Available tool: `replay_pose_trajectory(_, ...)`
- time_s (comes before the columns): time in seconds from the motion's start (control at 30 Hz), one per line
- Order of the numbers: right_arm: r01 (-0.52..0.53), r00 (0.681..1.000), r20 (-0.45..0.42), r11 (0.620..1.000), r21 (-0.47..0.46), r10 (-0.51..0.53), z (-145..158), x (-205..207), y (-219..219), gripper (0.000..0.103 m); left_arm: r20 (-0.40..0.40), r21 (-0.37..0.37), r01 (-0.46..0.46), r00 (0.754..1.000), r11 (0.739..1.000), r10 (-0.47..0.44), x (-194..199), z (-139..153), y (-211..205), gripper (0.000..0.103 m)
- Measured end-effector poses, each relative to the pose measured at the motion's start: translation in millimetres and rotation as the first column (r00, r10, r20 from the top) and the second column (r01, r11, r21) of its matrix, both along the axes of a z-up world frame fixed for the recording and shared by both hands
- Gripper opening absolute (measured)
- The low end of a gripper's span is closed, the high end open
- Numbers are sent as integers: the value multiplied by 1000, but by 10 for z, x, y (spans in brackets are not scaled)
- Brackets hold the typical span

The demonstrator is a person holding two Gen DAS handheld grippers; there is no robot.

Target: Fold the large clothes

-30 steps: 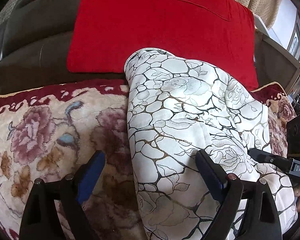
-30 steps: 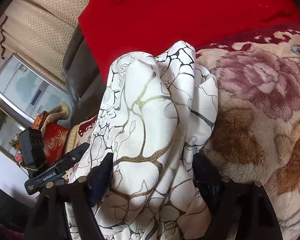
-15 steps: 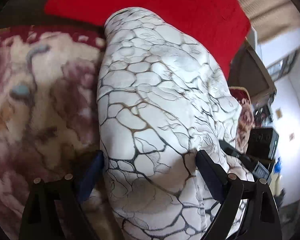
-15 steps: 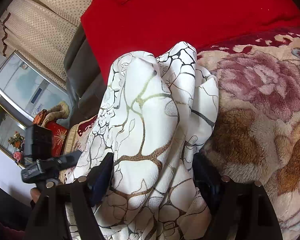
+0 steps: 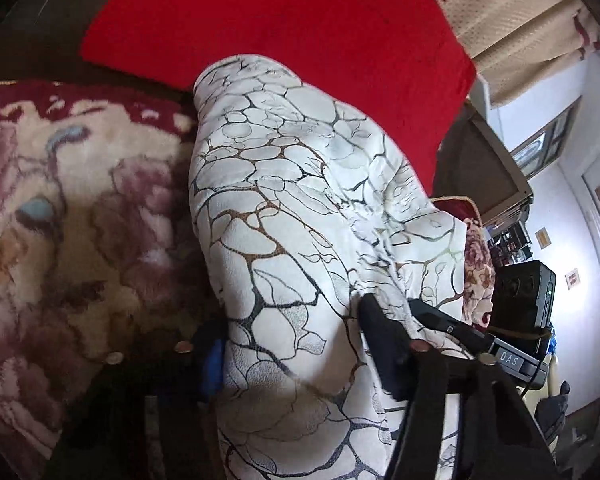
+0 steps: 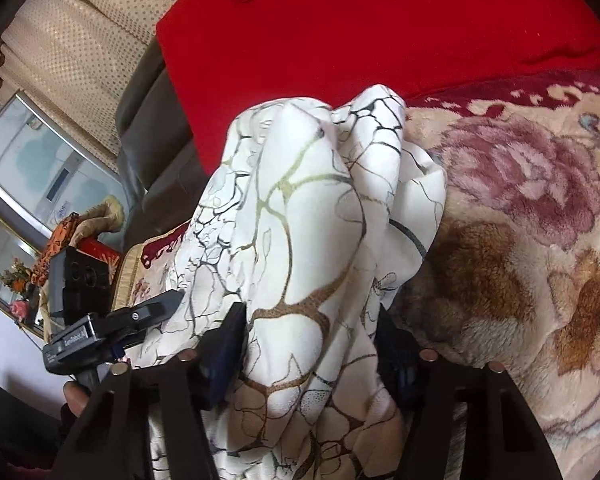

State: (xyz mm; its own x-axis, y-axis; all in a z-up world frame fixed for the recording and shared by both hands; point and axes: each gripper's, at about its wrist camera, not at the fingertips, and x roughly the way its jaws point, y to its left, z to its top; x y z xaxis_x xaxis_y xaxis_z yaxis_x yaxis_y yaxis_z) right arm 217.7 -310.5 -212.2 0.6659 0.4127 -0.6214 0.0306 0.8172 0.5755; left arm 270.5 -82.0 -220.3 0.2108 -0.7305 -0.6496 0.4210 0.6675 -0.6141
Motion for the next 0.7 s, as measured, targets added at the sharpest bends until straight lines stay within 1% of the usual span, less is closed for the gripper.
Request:
replay_pose_trajectory(0.03, -3, 1000, 5, 1000, -4, 3, 31, -1, 28, 60, 0, -10, -2, 1000, 1000, 2, 1, 17, 17, 54)
replay_pose_trajectory(0.13, -11, 1000, 16, 1000, -3, 11, 117, 13, 104, 59, 5, -20, -5, 1000, 1000, 5, -16, 66, 99, 53)
replay_pose_trajectory(0.27, -61, 997, 38, 998, -1, 61, 226, 49, 327, 59, 72, 2, -20, 997, 1000, 20, -143, 253, 260, 52)
replay_pose_trajectory(0.33, -90, 995, 45, 996, -2, 90, 243, 82, 467, 58, 100, 8, -41, 994, 999, 40, -210, 353, 388, 52)
replay_pose_trajectory(0.4, -125, 989, 73, 992, -15, 125, 293, 109, 639, 58, 135, 22, -77, 988, 997, 73, -277, 452, 584, 52)
replay_pose_trajectory(0.43, -138, 986, 90, 990, -11, 138, 317, 124, 714, 58, 156, 37, -100, 983, 994, 93, -308, 483, 681, 52)
replay_pose_trajectory(0.47, -154, 982, 106, 988, 3, 153, 345, 157, 798, 57, 161, 52, -117, 981, 992, 107, -324, 490, 735, 52)
replay_pose_trajectory(0.53, -181, 978, 108, 984, 2, 180, 351, 232, 917, 56, 145, 86, -149, 980, 985, 135, -330, 439, 819, 52)
replay_pose_trajectory(0.57, -187, 978, 99, 982, -3, 186, 322, 270, 966, 56, 128, 126, -160, 981, 979, 144, -319, 377, 826, 54)
replay_pose_trajectory(0.63, -181, 983, 32, 983, -2, 181, 126, 385, 1027, 56, 115, 225, -182, 981, 957, 159, -304, 229, 763, 65)
replay_pose_trajectory(0.67, -171, 985, -9, 985, -20, 171, -23, 421, 1041, 56, 136, 254, -175, 980, 951, 144, -325, 196, 704, 67)
replay_pose_trajectory(0.7, -160, 987, -27, 987, -14, 159, -121, 435, 1012, 57, 158, 268, -162, 980, 950, 123, -352, 208, 630, 72)
